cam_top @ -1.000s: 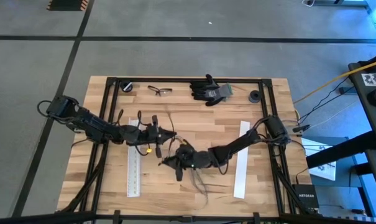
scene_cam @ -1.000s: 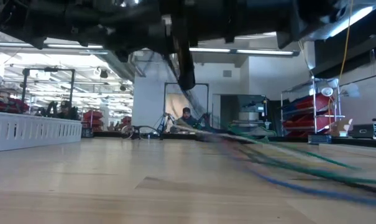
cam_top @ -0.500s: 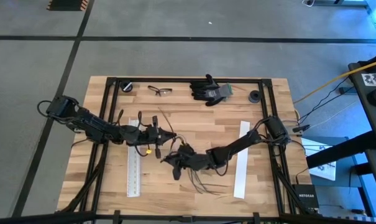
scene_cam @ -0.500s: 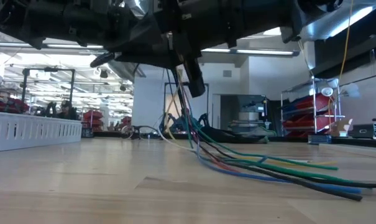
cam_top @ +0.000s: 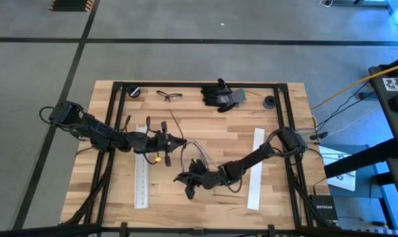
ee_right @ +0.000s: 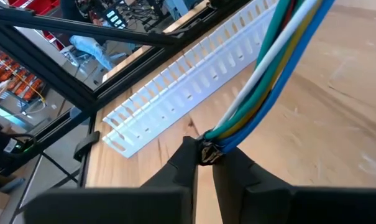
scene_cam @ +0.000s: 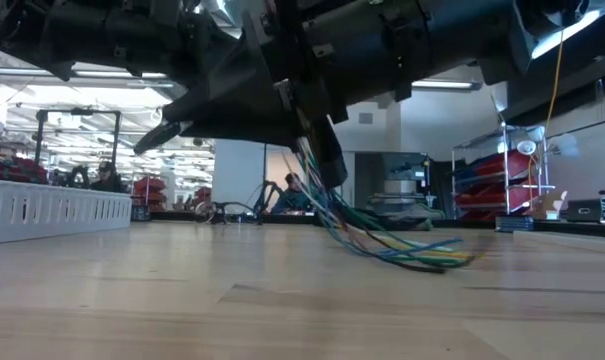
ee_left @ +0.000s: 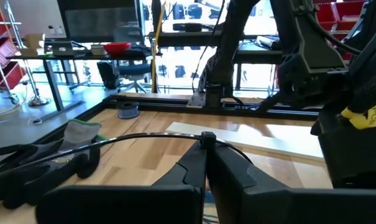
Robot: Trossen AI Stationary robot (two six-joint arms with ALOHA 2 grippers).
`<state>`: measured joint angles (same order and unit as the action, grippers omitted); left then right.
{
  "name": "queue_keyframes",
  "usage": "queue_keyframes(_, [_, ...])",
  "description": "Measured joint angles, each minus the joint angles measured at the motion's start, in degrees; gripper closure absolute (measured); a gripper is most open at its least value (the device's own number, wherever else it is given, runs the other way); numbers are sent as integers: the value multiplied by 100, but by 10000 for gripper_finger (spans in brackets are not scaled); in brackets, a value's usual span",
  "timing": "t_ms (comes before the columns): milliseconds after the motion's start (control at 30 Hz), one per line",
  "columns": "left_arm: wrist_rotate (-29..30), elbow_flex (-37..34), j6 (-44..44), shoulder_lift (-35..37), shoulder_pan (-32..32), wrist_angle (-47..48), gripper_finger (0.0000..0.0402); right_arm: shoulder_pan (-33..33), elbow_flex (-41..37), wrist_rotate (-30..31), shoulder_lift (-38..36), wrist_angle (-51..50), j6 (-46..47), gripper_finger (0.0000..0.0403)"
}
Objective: Ziptie cables
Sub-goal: Close the zip tie
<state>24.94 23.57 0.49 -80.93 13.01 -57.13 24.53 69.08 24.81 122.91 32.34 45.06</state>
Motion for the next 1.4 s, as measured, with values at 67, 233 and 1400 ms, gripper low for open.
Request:
queue_keyframes(67, [5,0,-2,0,1,0,402,-60,0,-88,-1,11,-86,366])
queue_keyframes(233, [8,0,-62,4,7,133,402,-156,-7,-732,-226,-204,-697,284])
queue_keyframes(1400, [-336,0,254,4,765,1283,402,-2272,-1400,-4427,-1692,557,-1926,185])
